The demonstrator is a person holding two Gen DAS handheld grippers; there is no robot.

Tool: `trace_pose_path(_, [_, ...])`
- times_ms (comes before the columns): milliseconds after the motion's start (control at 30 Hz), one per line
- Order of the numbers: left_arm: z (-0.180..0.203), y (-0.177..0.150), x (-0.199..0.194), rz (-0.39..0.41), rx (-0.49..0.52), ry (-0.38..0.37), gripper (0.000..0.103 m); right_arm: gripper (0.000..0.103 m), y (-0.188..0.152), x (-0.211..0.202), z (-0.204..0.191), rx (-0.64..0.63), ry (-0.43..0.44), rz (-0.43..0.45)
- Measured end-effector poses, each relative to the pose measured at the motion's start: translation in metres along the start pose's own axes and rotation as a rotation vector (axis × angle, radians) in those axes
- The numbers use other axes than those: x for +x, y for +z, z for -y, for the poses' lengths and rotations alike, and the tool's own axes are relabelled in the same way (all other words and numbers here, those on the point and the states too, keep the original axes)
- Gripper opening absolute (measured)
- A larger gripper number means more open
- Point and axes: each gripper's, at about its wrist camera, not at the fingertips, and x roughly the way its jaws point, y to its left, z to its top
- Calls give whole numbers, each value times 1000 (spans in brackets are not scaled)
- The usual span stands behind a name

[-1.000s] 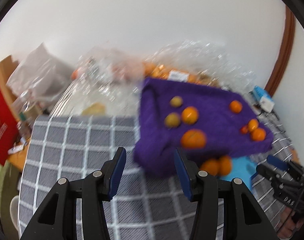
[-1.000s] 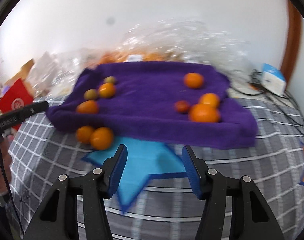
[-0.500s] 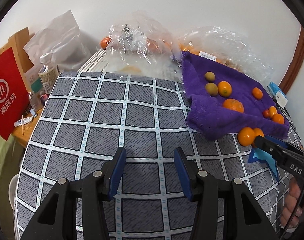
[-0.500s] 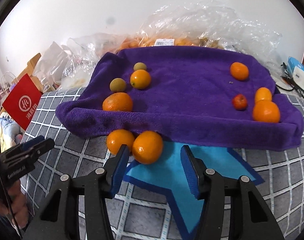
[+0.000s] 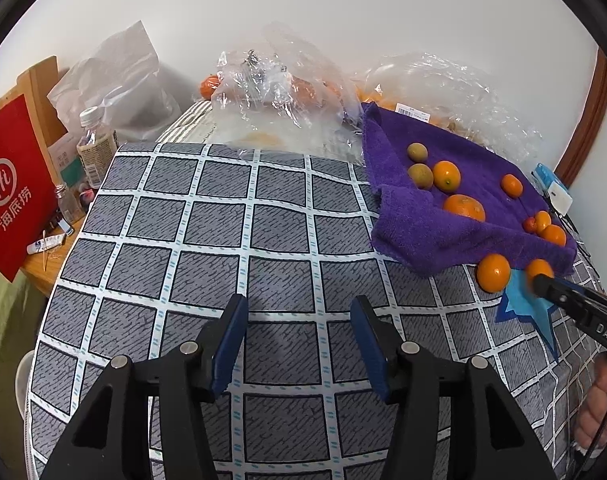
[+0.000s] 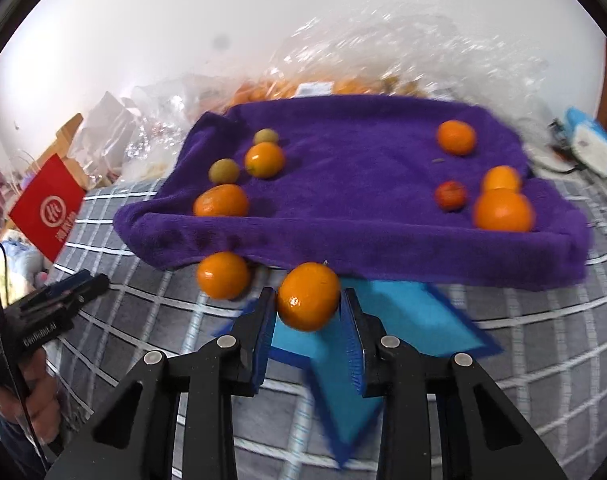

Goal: Organize fruits
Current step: 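Grasp an orange with the right gripper while the left gripper withdraws from the towel, then grasp an orange with the left gripper while the right gripper holds its orange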

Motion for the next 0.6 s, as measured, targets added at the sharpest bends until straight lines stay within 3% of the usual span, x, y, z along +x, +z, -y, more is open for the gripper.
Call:
trace_pose_path(100, [2, -1, 0, -1, 7, 11, 52, 32, -5, -10, 9, -36, -78, 11])
trace_pose_path(300, [6, -1, 2, -14, 35, 35, 56, 32, -17, -29, 35, -22, -135, 23])
trace_pose_path(600, [15, -3, 4, -29, 62, 107, 57, 32, -27, -38, 68, 11, -138, 35])
